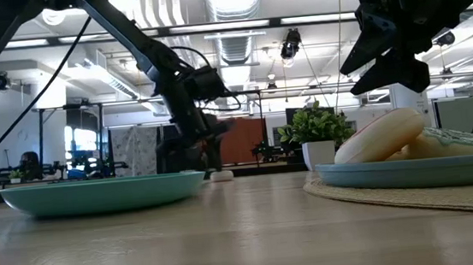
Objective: Pick & Place donuts
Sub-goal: Put the small white donut on the blue plate, then put the small yellow donut on the blue plate
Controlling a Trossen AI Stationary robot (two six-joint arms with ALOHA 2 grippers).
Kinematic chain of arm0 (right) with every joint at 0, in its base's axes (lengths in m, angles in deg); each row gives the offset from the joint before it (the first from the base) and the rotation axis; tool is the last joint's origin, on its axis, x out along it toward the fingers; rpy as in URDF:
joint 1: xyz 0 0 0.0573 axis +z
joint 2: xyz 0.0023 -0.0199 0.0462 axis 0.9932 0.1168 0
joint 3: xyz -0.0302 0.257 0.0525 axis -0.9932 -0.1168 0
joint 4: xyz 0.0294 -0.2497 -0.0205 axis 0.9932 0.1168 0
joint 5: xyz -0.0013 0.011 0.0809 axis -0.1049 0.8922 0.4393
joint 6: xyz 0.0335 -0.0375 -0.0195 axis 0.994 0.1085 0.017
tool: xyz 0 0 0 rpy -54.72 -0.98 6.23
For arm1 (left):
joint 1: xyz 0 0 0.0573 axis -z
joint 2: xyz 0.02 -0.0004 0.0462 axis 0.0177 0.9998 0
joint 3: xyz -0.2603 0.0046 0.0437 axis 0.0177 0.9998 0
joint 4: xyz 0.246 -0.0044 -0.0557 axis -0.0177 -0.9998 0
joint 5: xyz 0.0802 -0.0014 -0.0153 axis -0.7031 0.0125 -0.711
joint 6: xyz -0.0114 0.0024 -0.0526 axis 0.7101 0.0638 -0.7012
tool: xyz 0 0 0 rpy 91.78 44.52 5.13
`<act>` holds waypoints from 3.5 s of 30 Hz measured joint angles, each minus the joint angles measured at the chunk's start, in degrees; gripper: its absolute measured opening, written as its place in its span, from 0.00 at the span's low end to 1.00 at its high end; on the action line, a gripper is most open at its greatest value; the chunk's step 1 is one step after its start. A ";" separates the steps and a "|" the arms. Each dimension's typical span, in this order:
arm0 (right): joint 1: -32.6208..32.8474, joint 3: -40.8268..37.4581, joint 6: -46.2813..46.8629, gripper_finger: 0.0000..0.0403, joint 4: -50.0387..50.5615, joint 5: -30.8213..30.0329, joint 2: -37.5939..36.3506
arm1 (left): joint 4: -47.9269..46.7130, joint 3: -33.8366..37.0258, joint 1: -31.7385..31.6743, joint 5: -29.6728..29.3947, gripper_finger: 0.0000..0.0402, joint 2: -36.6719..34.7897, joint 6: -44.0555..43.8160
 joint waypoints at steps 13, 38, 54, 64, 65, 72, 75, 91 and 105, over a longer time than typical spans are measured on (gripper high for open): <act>0.01 -0.13 1.10 0.50 0.22 -0.04 0.00 | 0.76 0.30 1.40 0.05 0.02 2.88 0.69; 0.00 -0.58 -3.20 0.50 1.27 0.11 0.00 | -16.73 24.84 37.26 -5.30 0.00 -29.03 -26.41; 0.00 -0.76 -4.94 0.50 1.18 0.41 0.00 | -19.09 26.82 42.33 -6.01 0.23 -29.57 -39.48; 0.00 -0.76 -4.86 0.50 1.22 0.65 0.00 | -40.85 18.17 38.11 -21.13 0.26 -32.39 -40.81; 0.00 -0.76 -4.58 0.50 1.22 0.77 0.00 | -42.17 18.27 35.91 -21.66 0.26 -33.20 -40.81; 0.00 -0.76 -3.05 0.50 1.25 0.67 0.00 | -37.36 24.64 12.02 -19.01 0.26 -38.77 -22.19; -0.02 -0.76 -1.88 0.50 1.27 0.22 0.00 | -32.50 27.32 2.65 -13.53 0.26 -39.21 -13.70; -0.02 -0.76 3.82 0.50 1.22 -2.00 0.00 | -21.12 30.45 -3.23 -10.91 0.26 -31.61 -0.59; -0.01 -0.76 5.63 0.50 1.20 -2.12 0.00 | -16.83 30.23 -3.17 -10.84 0.18 -22.70 4.95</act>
